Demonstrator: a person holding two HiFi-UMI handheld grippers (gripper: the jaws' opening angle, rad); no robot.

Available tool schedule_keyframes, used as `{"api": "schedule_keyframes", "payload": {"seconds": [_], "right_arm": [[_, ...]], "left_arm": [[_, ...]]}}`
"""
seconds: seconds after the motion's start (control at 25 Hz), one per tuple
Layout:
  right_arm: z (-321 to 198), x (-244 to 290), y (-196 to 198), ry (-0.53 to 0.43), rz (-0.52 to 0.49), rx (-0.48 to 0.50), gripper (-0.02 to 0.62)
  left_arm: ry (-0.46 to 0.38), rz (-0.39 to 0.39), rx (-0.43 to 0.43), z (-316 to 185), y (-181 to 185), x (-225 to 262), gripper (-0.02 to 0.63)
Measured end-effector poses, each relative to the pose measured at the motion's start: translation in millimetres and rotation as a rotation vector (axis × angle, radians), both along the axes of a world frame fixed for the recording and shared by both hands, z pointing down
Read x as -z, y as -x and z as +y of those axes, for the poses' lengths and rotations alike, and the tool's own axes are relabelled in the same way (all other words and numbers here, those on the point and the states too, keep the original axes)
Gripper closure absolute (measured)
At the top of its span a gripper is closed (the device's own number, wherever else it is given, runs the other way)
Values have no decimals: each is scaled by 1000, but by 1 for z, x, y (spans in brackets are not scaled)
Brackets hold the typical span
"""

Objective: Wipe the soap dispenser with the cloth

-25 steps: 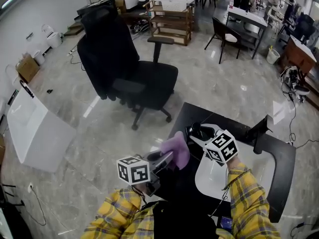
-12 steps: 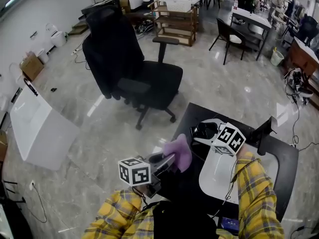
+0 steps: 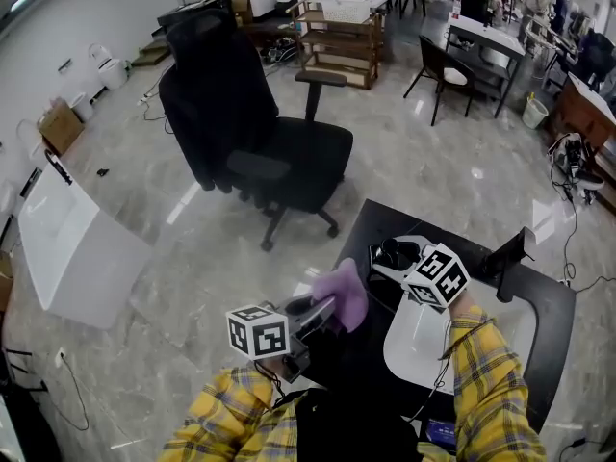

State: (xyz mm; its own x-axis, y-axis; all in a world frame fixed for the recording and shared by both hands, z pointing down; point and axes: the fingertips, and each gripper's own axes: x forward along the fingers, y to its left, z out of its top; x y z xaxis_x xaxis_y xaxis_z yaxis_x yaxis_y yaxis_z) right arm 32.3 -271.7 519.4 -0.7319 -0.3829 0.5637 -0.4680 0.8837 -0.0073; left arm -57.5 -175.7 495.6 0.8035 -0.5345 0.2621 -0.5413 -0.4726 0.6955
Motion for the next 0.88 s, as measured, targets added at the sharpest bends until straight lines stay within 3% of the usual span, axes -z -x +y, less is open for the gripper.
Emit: {"api": "schedule_keyframes", "payload": {"seconds": [0.64,0.76,0.88], "right_arm": [[-7,1,-4,13,-50,-502,385],[-7,0,-5,6,-60,-545,385],[-7,-1,-6,6,-67,-524,383]], "left_arm": [[6,10,5,-8,-4,0,541],[5,9,5,-9,-7,0,541],[3,10,4,-9,-9,0,541]]}}
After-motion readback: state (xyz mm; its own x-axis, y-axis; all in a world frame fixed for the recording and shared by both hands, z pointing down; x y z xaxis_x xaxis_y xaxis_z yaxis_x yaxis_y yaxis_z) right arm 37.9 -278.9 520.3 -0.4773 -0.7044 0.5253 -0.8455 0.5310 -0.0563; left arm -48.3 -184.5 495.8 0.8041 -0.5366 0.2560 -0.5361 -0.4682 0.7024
